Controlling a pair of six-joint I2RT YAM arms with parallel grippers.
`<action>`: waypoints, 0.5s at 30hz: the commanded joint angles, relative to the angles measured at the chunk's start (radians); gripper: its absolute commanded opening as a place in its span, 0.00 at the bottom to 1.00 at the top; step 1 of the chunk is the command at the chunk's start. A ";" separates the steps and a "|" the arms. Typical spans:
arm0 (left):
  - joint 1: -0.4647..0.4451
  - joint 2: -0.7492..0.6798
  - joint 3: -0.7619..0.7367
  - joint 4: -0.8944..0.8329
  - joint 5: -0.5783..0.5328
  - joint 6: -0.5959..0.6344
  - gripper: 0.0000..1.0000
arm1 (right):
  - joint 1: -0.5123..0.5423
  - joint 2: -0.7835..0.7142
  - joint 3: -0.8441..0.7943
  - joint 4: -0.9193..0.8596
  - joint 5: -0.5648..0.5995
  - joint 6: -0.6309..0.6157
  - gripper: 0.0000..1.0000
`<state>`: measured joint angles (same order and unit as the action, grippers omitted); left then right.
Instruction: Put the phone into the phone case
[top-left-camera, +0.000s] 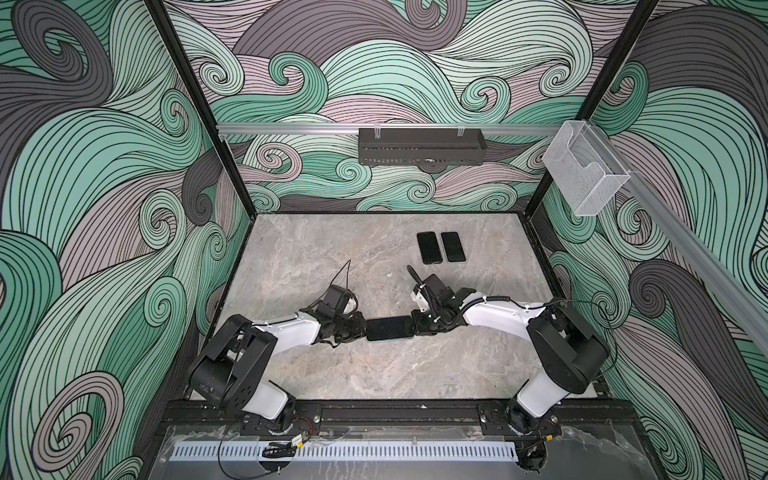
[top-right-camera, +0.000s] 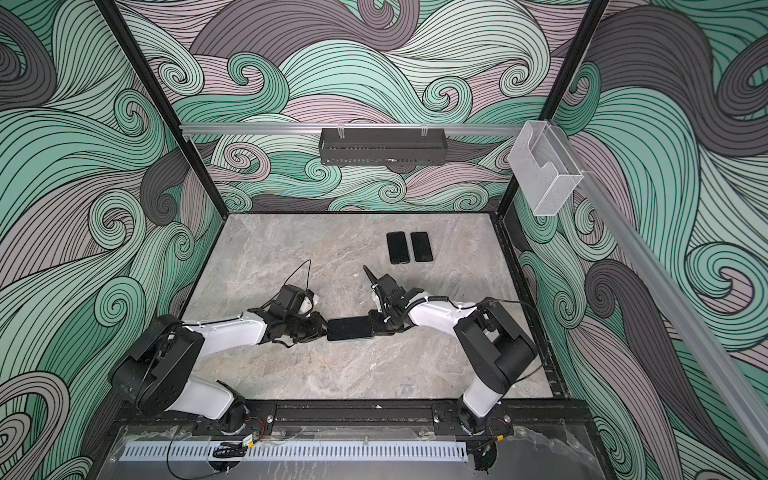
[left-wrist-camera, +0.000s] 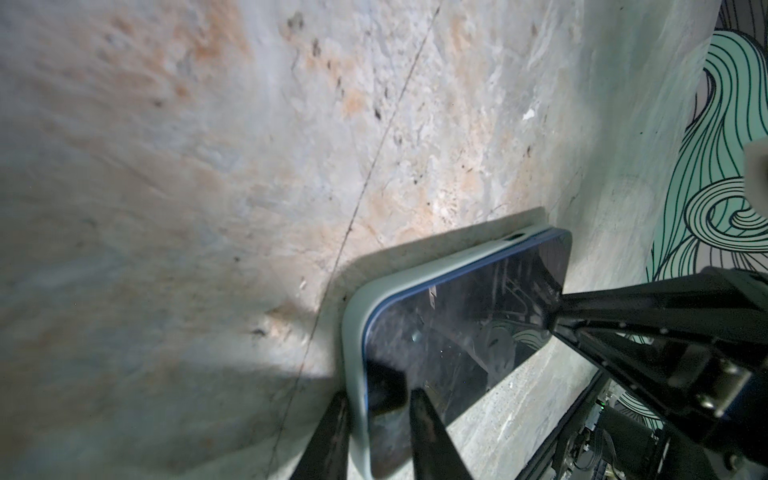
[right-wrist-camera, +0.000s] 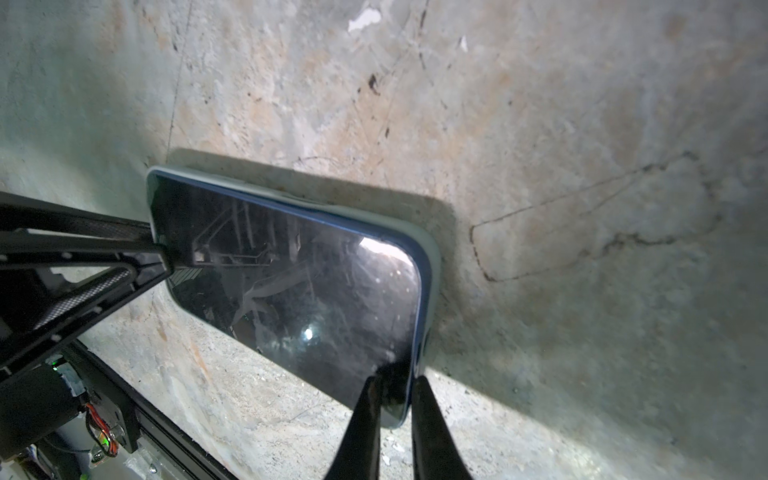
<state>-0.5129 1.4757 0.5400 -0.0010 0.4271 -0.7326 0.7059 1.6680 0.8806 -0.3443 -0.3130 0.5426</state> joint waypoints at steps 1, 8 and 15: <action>-0.013 0.028 0.022 0.031 0.029 0.016 0.28 | 0.030 0.107 -0.028 0.062 -0.041 0.006 0.14; -0.013 0.022 0.009 0.034 0.024 0.013 0.28 | 0.055 0.175 -0.008 0.038 -0.012 0.006 0.12; -0.013 0.023 0.006 0.035 0.022 0.014 0.28 | 0.079 0.217 0.006 0.018 0.009 0.007 0.12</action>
<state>-0.5129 1.4757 0.5400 -0.0013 0.4263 -0.7326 0.7040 1.7203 0.9421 -0.4202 -0.3172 0.5552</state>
